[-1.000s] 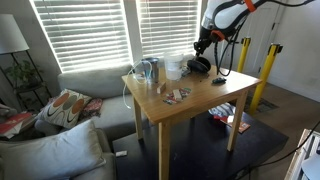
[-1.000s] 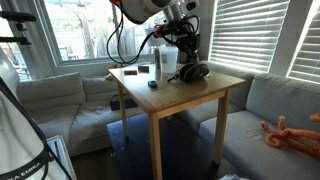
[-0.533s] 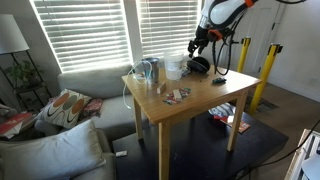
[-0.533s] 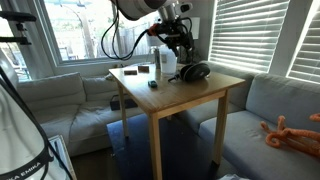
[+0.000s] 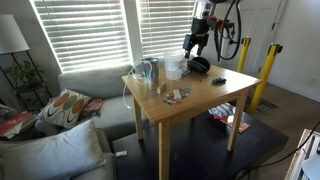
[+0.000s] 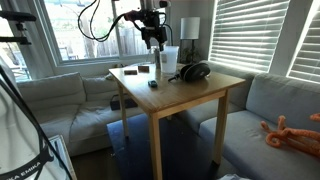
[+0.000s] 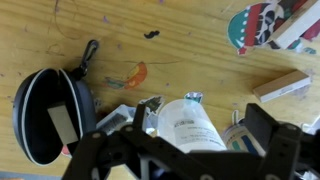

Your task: Put the three wooden chips on the left and put them in the black pouch

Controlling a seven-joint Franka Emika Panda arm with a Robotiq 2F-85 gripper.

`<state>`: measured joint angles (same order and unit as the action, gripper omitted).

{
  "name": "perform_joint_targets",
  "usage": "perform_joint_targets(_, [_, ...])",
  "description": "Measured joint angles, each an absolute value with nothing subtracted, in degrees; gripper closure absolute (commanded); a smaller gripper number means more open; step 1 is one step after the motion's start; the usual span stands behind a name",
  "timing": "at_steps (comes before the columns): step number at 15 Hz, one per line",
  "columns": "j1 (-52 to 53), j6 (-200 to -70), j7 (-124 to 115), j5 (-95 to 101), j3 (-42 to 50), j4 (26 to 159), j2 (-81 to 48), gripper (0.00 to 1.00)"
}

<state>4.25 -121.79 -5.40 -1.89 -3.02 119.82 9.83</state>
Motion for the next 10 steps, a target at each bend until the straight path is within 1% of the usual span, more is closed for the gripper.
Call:
perform_joint_targets(4, [4.54,-122.75,-12.76,-6.14,-4.3,119.27,9.75,0.0])
perform_joint_targets(10, [4.69,-123.27,-13.99,-7.03,-4.52,119.3,9.64,0.0])
